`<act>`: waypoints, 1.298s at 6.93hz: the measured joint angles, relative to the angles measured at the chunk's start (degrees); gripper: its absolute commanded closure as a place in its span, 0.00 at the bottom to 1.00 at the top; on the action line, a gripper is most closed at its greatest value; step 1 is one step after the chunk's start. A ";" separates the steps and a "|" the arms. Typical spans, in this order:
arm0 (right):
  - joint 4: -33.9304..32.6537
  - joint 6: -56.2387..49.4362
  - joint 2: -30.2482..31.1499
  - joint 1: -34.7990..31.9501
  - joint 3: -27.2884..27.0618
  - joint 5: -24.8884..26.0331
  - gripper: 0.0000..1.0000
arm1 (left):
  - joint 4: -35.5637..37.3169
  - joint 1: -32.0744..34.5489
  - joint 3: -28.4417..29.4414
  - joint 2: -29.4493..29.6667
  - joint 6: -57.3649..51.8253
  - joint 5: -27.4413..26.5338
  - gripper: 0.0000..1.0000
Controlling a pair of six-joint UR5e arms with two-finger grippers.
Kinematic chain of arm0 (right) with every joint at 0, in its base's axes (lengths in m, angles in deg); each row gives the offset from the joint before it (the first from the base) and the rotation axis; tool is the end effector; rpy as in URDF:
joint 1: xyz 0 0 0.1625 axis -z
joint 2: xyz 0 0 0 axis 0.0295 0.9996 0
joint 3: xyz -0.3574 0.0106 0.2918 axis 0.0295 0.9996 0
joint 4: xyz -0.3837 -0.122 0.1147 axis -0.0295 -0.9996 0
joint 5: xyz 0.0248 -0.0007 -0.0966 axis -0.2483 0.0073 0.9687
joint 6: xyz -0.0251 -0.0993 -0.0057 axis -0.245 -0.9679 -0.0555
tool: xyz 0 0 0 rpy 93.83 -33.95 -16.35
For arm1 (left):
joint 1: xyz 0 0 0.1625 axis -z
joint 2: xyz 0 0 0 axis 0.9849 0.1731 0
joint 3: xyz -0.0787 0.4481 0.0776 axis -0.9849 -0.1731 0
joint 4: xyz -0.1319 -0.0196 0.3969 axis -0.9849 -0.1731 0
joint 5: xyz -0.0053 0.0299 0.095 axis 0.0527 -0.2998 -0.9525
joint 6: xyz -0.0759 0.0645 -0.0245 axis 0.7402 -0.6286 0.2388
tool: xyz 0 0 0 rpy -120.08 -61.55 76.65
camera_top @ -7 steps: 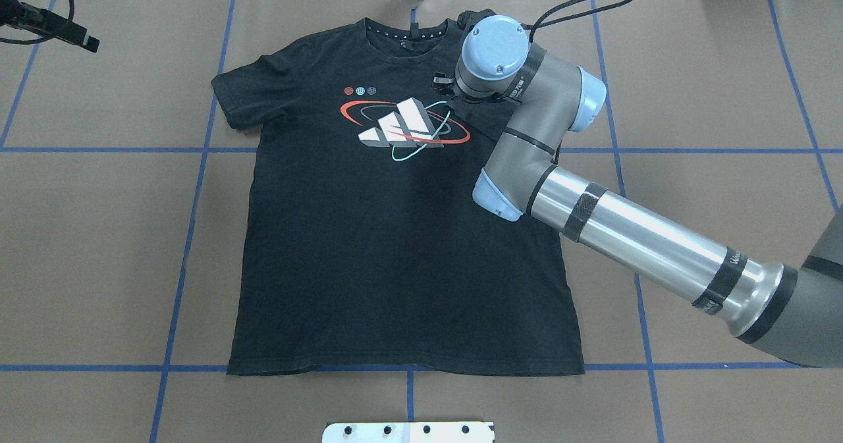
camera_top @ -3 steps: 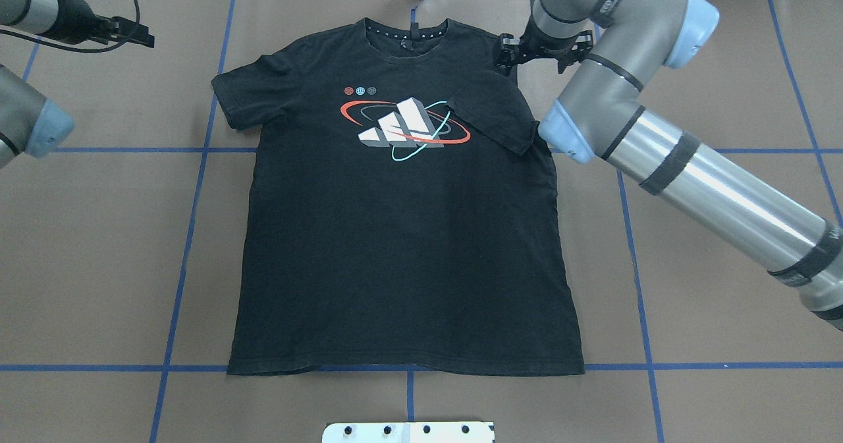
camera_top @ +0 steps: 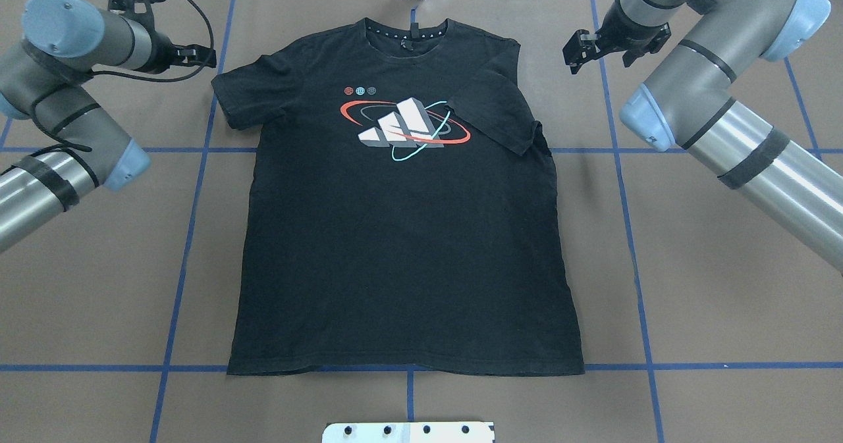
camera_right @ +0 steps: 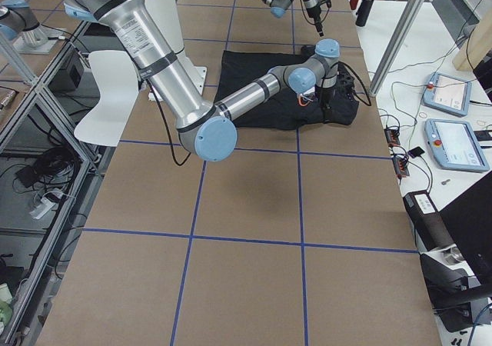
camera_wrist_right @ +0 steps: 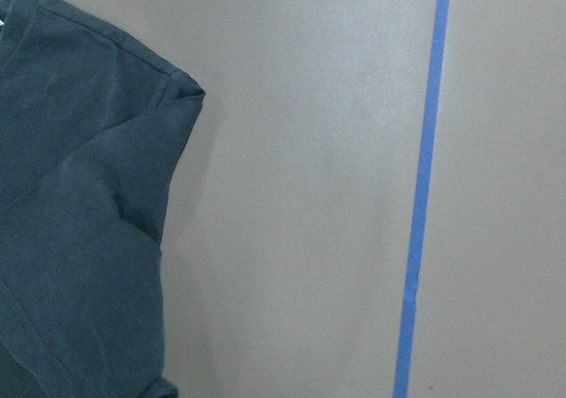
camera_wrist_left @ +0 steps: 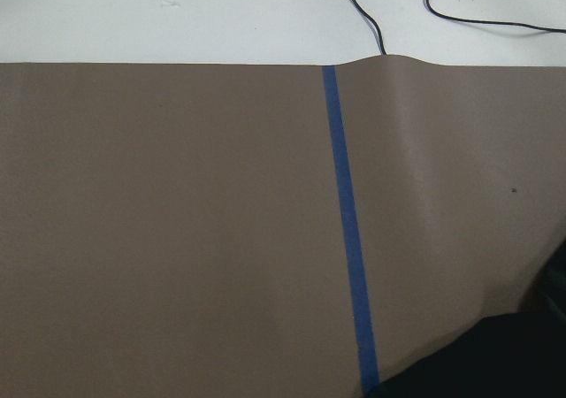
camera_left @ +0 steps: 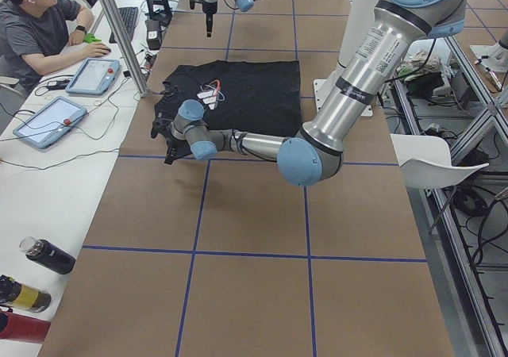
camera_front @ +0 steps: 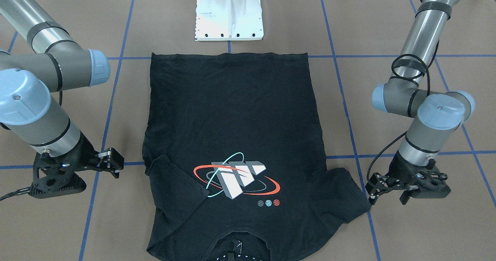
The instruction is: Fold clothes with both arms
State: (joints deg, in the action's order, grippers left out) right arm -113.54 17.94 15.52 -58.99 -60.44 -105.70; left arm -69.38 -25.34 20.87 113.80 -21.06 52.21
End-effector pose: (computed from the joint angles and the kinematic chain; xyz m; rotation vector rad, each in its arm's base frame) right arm -0.3344 -0.6766 0.3670 0.2192 -0.7465 -0.0695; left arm 0.3680 -0.7076 0.5071 0.5104 0.8310 -0.2012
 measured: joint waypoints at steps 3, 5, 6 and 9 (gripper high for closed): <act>0.25 -1.33 0.78 -0.38 -0.10 -0.47 0.00 | -2.91 -1.55 5.42 2.65 0.12 -2.16 0.23; 0.26 -1.27 0.79 -0.36 0.12 -0.41 0.00 | -3.28 -1.73 5.81 2.89 -1.19 -2.08 0.56; 0.26 -1.19 0.76 -0.36 0.25 -0.41 0.00 | -3.65 -1.81 5.84 2.93 -1.41 -2.11 0.56; 0.26 -0.99 0.72 -0.36 0.35 -0.38 0.00 | -3.90 -2.10 6.12 2.97 -1.51 -2.01 0.56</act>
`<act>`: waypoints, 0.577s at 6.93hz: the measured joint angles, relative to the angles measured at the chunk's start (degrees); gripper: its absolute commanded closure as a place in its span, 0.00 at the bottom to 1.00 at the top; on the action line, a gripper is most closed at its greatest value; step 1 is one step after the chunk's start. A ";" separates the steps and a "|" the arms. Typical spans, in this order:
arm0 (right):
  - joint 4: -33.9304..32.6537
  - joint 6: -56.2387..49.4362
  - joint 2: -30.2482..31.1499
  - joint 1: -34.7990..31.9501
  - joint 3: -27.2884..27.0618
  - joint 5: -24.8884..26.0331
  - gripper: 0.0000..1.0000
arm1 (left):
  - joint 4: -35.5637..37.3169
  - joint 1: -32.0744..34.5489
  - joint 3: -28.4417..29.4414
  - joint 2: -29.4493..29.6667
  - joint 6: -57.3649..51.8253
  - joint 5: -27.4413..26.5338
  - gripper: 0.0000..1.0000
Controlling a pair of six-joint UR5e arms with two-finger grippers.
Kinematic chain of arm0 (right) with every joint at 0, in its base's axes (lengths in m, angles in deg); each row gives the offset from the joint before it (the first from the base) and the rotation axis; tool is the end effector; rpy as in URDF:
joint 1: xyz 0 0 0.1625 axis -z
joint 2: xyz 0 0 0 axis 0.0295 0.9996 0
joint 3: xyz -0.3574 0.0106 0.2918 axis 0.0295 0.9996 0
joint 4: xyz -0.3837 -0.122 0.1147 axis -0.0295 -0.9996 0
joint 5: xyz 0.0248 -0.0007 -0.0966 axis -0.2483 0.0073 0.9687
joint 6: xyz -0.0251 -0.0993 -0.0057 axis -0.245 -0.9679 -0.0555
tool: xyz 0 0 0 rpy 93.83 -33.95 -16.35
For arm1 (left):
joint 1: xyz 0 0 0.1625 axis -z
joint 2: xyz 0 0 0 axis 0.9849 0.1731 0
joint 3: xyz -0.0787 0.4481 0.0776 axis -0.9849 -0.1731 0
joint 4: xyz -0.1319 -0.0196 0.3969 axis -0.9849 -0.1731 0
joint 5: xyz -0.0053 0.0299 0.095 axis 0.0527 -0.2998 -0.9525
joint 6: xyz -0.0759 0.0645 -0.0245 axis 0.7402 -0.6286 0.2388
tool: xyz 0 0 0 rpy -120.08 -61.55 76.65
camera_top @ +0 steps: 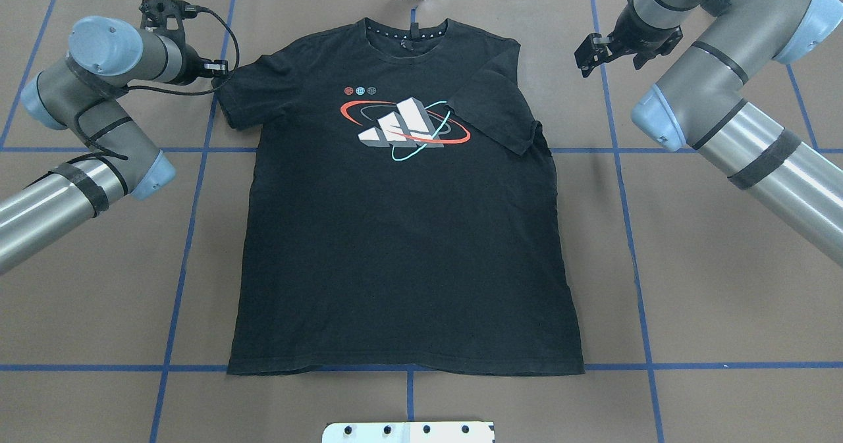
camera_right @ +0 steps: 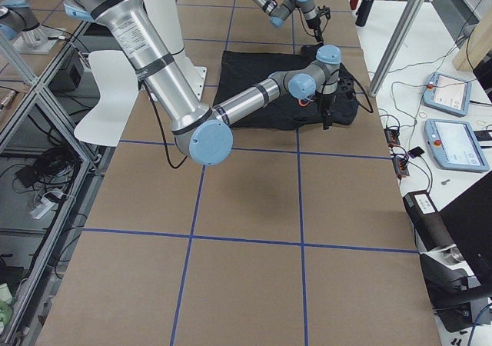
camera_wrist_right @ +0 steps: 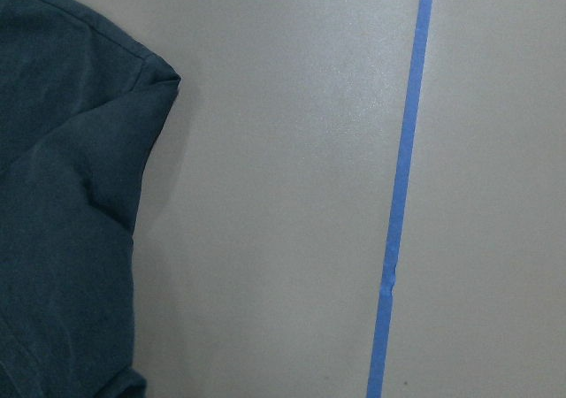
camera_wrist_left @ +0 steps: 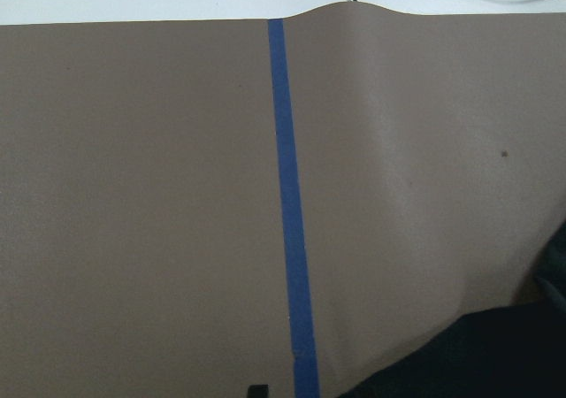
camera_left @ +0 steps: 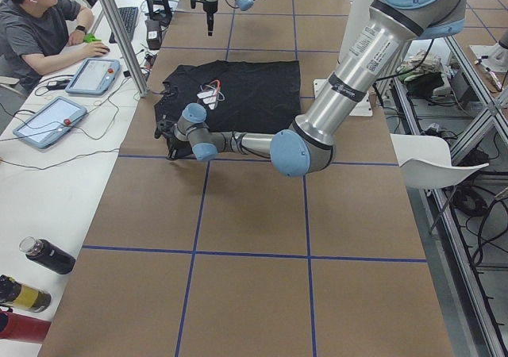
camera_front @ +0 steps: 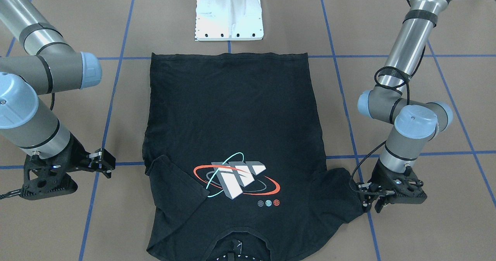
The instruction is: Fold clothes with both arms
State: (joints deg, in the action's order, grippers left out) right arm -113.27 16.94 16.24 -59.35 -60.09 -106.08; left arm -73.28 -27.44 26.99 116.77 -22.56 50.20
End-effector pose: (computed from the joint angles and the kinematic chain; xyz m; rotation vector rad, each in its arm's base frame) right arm -0.3298 -0.6769 0.3785 0.2125 -0.7418 -0.0785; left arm 0.4032 -0.7118 0.5139 0.5392 0.8204 -0.1584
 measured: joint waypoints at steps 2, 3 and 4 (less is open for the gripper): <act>0.00 0.15 0.00 0.06 0.11 0.06 0.00 | -0.01 -0.08 0.37 -0.08 0.01 0.16 0.56; -0.02 0.24 -0.03 0.11 0.13 0.06 0.00 | -0.01 -0.07 0.41 -0.08 0.08 0.31 0.68; -0.06 0.30 -0.06 0.14 0.15 0.09 0.00 | 0.01 -0.06 0.42 -0.07 0.13 0.74 0.81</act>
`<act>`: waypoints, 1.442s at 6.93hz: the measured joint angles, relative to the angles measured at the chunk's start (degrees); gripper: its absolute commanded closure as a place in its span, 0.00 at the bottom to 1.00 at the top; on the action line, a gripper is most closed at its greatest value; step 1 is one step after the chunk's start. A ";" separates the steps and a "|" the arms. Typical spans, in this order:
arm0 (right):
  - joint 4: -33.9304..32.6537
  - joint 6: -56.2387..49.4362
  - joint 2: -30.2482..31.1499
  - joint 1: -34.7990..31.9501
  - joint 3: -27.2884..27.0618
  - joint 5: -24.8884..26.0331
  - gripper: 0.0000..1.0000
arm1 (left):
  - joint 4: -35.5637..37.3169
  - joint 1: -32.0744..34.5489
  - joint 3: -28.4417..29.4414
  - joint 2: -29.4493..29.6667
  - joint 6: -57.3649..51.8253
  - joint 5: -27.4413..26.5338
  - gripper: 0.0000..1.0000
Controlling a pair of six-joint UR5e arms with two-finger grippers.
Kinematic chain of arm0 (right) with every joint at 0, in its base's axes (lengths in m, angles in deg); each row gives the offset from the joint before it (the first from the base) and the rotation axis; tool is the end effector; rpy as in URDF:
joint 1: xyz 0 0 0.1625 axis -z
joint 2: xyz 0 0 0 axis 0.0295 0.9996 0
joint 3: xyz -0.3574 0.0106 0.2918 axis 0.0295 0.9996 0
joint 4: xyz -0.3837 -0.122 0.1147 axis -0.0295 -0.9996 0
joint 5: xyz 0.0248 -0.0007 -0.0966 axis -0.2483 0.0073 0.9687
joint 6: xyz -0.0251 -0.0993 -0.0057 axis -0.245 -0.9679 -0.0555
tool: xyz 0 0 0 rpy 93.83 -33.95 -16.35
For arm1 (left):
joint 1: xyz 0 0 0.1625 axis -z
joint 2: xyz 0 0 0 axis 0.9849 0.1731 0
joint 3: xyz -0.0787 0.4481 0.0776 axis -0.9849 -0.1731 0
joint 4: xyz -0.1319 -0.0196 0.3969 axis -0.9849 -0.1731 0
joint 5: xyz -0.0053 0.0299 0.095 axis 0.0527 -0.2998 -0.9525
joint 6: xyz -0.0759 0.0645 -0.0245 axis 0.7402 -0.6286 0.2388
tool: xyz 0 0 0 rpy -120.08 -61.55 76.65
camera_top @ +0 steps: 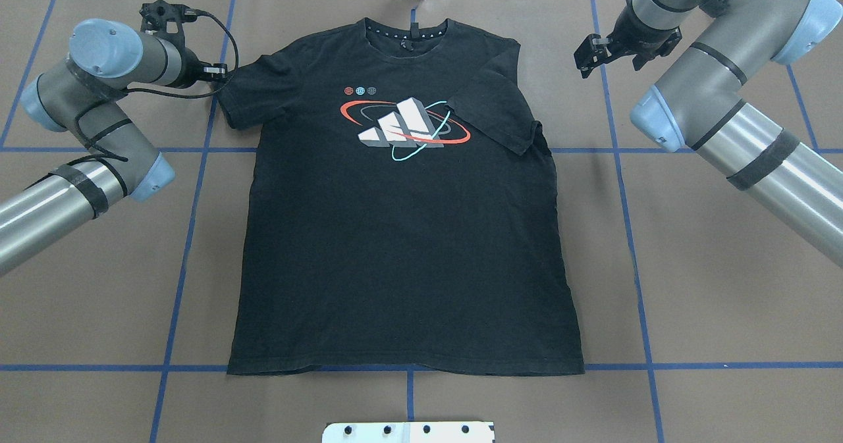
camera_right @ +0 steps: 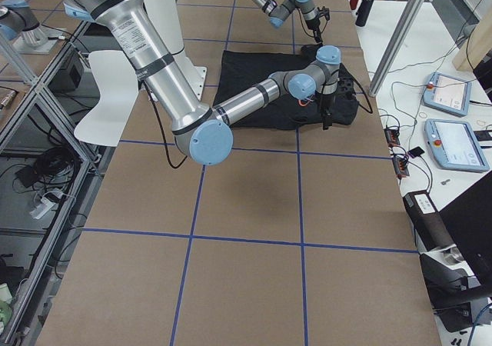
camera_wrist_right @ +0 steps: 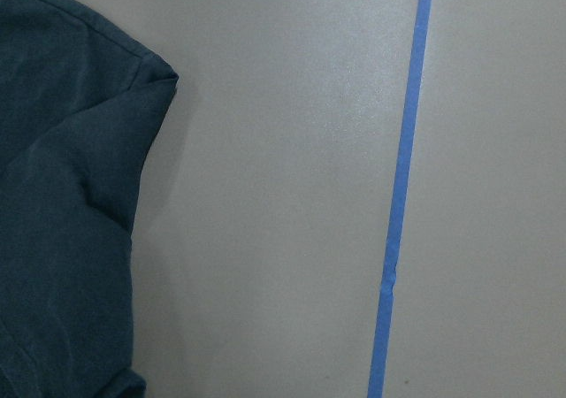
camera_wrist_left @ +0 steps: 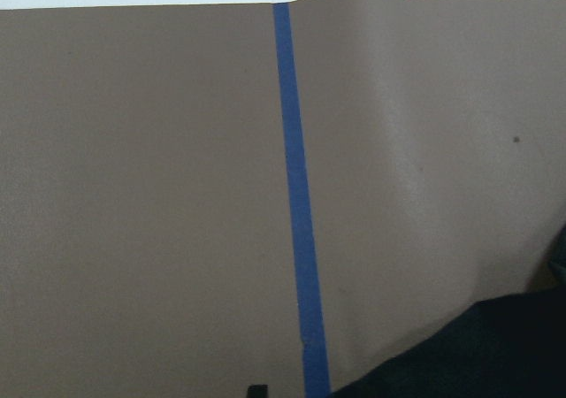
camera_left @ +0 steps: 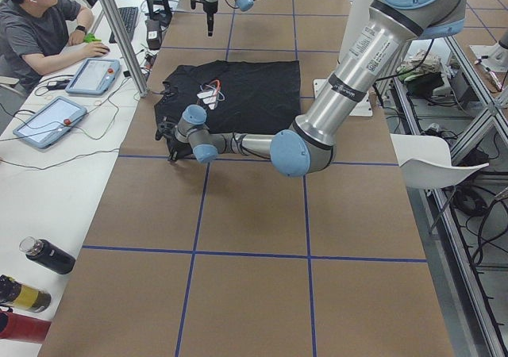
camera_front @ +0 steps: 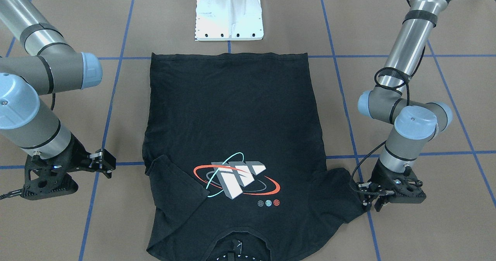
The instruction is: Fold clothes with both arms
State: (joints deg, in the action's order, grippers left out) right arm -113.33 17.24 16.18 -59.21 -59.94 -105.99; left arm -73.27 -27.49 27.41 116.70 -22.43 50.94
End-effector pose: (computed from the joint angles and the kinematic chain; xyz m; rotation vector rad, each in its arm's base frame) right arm -0.3317 -0.6767 0.3792 0.2084 -0.7401 -0.0747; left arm 0.4045 -0.7103 0.5186 0.5227 0.8231 -0.1548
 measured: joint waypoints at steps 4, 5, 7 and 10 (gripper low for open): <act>-0.03 0.13 -0.25 0.03 0.00 0.07 0.00 | -0.02 0.11 -0.70 -0.30 0.44 0.91 1.00; -0.03 0.15 -0.31 0.03 0.01 0.07 0.00 | 0.00 0.29 -1.10 -0.33 0.59 0.95 1.00; 0.03 0.29 -0.42 0.04 0.00 0.07 0.00 | 0.59 1.12 -2.80 -0.28 2.30 2.76 1.00; 0.06 0.53 -0.46 0.16 -0.04 0.07 0.00 | 8.18 0.45 -7.64 2.34 11.02 3.91 1.00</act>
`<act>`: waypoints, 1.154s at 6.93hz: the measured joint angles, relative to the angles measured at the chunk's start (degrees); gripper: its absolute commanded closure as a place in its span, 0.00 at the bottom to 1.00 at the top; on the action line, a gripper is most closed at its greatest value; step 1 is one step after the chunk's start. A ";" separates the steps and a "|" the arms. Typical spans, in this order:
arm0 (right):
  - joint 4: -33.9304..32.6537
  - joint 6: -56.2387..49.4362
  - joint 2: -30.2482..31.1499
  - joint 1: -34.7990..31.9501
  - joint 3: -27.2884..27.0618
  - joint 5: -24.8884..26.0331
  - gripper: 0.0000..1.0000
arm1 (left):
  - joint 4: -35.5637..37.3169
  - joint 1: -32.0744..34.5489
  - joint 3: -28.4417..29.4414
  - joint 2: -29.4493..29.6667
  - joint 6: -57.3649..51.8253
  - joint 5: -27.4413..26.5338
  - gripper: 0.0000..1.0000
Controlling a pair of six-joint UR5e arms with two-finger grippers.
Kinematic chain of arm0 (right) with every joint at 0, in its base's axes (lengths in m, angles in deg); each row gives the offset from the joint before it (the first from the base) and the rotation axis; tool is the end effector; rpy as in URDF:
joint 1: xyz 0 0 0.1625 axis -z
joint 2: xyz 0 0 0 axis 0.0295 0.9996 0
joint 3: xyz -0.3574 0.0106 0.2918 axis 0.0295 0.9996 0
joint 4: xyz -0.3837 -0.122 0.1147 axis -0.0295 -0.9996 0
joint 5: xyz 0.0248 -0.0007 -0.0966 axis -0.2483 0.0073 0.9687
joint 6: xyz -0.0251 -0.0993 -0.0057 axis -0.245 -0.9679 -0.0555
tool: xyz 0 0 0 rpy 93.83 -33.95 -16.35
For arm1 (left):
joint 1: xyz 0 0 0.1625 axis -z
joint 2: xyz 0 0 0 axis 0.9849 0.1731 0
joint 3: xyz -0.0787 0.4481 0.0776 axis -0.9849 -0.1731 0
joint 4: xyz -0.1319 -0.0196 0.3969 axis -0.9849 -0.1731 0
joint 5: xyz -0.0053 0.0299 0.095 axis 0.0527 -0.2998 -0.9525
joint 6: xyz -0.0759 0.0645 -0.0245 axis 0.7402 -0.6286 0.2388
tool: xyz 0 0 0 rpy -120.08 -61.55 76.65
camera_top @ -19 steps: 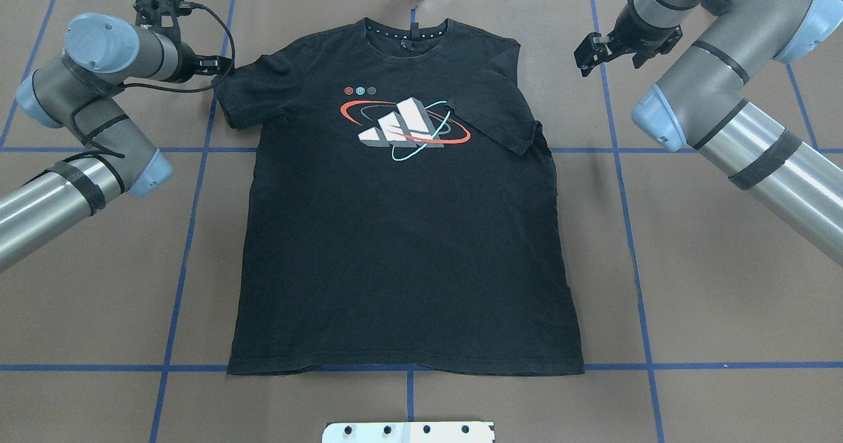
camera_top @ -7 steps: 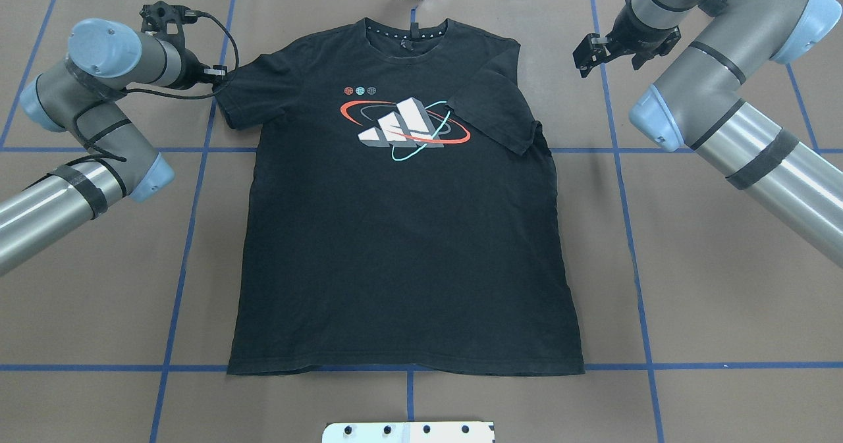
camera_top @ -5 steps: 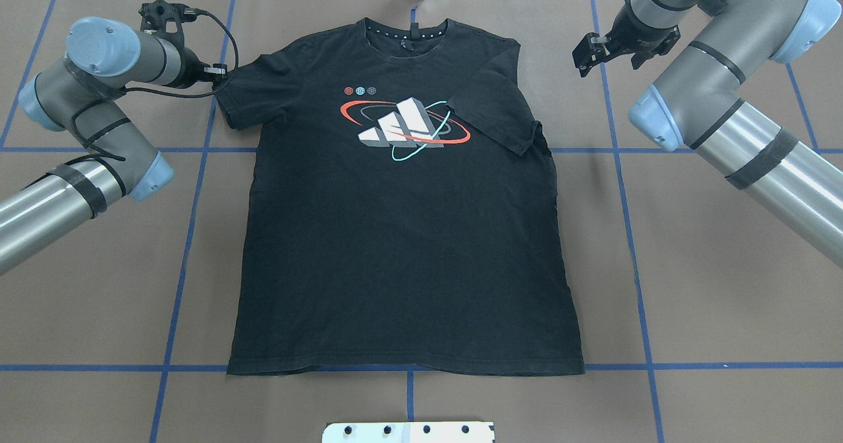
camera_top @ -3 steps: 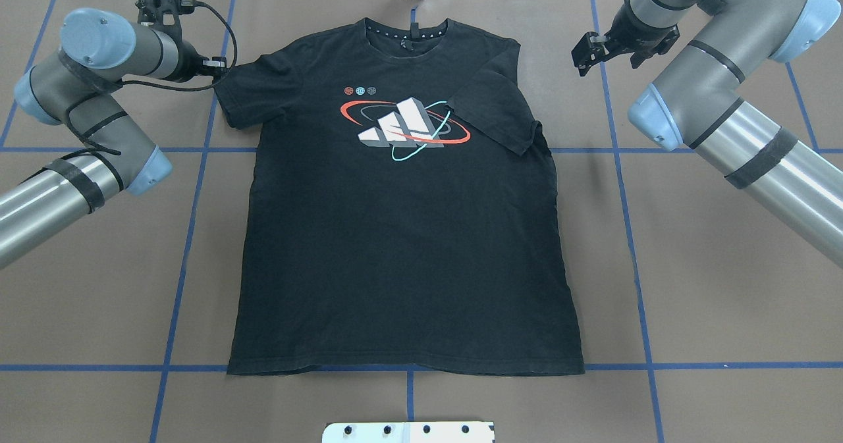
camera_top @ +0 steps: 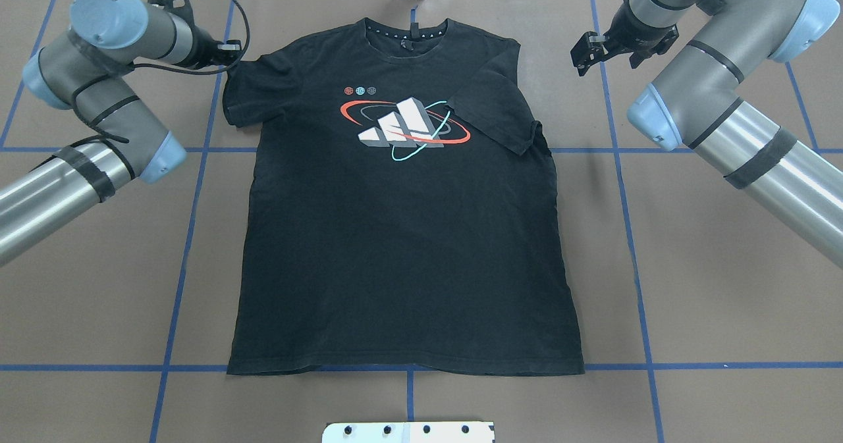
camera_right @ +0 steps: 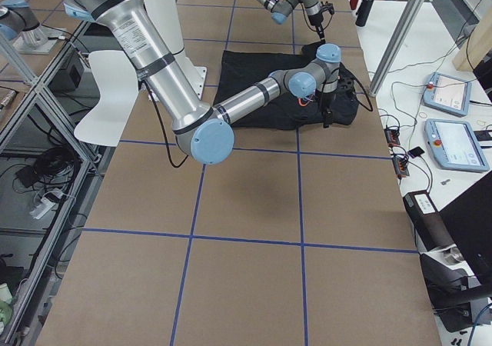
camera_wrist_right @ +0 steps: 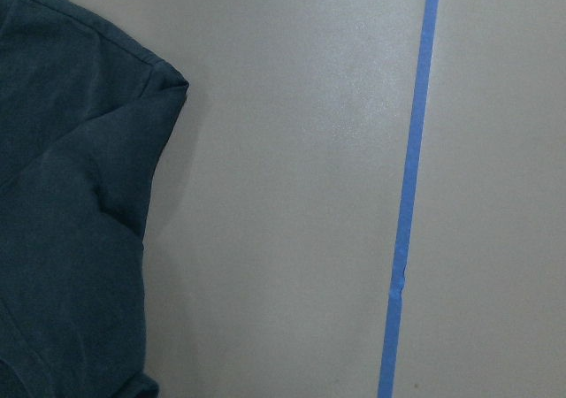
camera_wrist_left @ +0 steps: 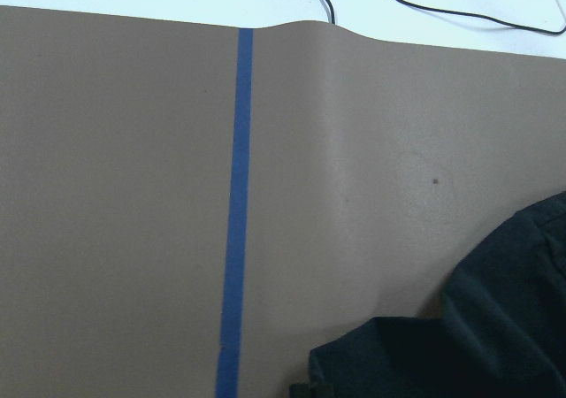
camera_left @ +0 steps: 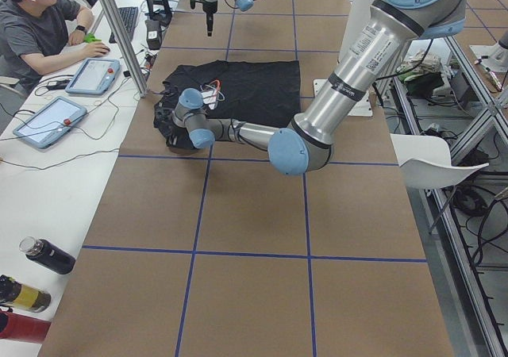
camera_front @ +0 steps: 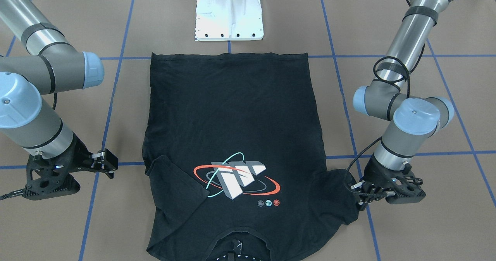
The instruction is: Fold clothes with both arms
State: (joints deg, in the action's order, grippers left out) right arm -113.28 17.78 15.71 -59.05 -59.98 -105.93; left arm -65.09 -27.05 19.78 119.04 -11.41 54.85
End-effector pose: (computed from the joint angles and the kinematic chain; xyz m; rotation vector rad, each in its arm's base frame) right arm -0.3344 -0.6773 0.3726 0.2126 -0.7456 -0.0706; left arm 0.4094 -0.7158 0.4330 0.4158 0.9309 -0.2981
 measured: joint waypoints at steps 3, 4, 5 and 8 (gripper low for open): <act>0.00 0.12 0.04 0.23 0.01 0.00 0.00 | 7.37 -5.11 2.15 8.70 10.68 -0.63 1.00; 0.00 0.12 0.06 0.31 0.04 0.00 0.00 | 8.18 -6.26 5.02 11.79 13.33 -1.82 1.00; 0.00 0.13 0.07 0.41 0.04 0.00 0.00 | 8.41 -6.94 6.81 13.55 15.14 -3.26 1.00; 0.00 0.13 0.08 0.62 0.05 0.06 0.00 | 8.16 -7.33 8.31 14.92 17.15 -4.40 0.00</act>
State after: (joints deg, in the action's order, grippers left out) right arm -113.27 17.90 15.80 -58.43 -59.94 -105.87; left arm -56.93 -34.38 28.08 133.96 5.74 50.44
